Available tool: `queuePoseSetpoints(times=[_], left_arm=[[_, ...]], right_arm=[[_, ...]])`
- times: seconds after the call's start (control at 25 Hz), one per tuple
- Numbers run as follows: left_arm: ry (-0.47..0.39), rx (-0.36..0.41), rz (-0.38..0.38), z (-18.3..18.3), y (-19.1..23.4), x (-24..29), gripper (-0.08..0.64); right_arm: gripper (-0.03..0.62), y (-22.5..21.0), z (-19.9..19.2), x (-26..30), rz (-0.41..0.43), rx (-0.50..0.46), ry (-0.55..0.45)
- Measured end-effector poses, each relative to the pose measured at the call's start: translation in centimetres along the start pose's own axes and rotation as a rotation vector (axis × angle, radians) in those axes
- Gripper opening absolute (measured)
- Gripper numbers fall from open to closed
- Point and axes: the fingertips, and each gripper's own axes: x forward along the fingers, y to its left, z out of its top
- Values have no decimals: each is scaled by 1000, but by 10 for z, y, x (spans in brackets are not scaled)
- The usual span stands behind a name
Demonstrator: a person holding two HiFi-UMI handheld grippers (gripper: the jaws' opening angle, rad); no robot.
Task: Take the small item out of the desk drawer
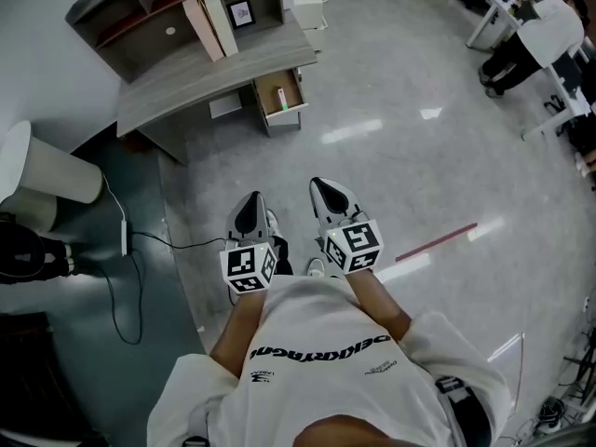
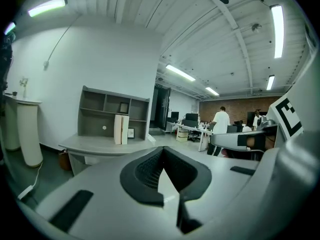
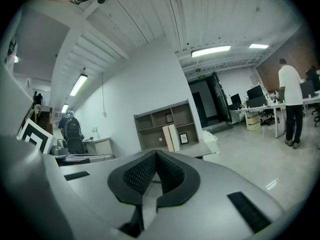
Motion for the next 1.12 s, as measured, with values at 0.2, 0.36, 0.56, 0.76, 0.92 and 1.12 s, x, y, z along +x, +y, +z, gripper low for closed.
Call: queuePoseSetpoints(times=[0.2,0.36,0.56,0.76,0.92,1.12], left_arm=[[9,-8,-13,-10,8,25,15],[7,-9,-24,-7,28,61,15],[2,-32,-31,7,66,123,15],[15,-41,-63,29,109,203,15],[16,-32,-99,53,135,257,15],[33,-26,-144,71,162,318,15]], right_arm=[[32,-6,-9,25,15,-5,20],[32,-18,-2,60,7,-18,27],[32,-42,23,114,-40,-38,-39],[32,-70,50,198,-65,-29,-38],[32,-86,70,257,-90,-21,-33],[32,-103,84,318,-114,-17,-18]])
